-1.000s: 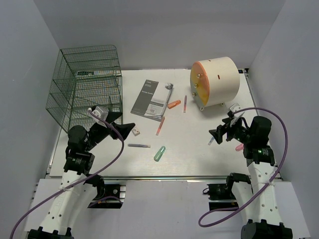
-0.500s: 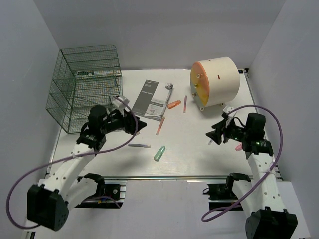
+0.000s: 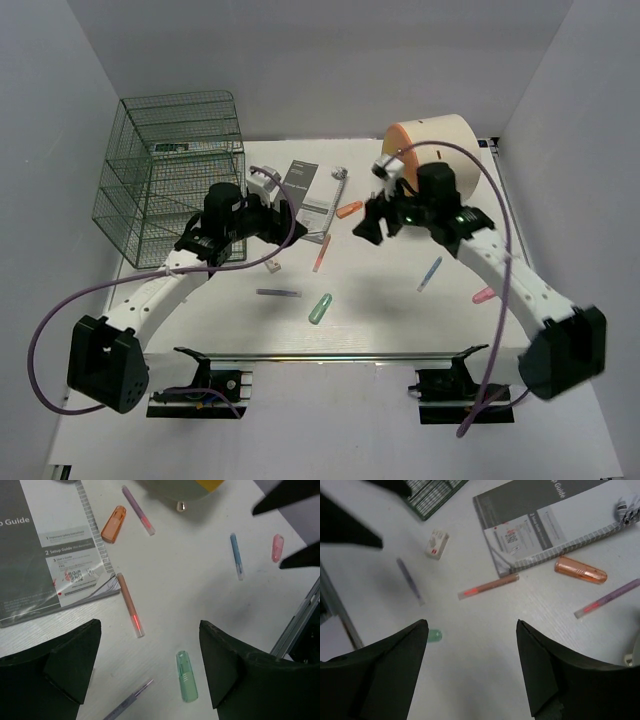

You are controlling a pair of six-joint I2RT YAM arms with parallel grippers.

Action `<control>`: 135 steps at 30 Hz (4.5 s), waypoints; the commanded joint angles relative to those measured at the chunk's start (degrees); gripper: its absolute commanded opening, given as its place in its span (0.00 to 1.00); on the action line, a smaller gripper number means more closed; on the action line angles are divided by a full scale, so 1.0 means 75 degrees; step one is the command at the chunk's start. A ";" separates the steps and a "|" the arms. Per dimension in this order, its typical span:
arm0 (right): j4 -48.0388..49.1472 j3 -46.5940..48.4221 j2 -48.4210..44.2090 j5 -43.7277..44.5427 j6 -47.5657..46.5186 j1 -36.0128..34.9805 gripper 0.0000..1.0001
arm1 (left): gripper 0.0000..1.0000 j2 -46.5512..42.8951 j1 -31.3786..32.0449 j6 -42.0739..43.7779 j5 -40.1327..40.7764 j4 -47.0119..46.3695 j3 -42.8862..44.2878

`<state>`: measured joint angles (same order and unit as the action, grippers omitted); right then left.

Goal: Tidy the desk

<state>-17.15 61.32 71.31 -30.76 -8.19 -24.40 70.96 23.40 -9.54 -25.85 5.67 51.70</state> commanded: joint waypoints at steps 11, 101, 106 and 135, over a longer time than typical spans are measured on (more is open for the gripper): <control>-0.0186 0.4888 0.5349 0.4031 0.3528 -0.1012 0.89 | 0.93 -0.0121 -0.0038 0.0745 0.0176 -0.0346 -0.0717; 0.2755 0.5547 0.5728 -0.0632 0.5896 0.0371 0.00 | 0.98 0.0417 -0.0190 -0.0744 0.0973 0.0157 0.1402; 0.2860 0.5547 0.5352 -0.0855 0.6060 0.0418 0.00 | 0.98 0.0745 -0.0260 -0.0884 0.1021 0.0685 0.1977; 0.2931 0.4351 0.3735 -0.1593 0.5205 0.0594 0.00 | 0.98 0.0664 -0.1185 -0.1681 -0.1370 -0.1435 0.0185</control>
<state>-2.00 92.03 106.06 -38.74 31.14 -20.56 76.42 15.44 -21.52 -32.73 -0.84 53.28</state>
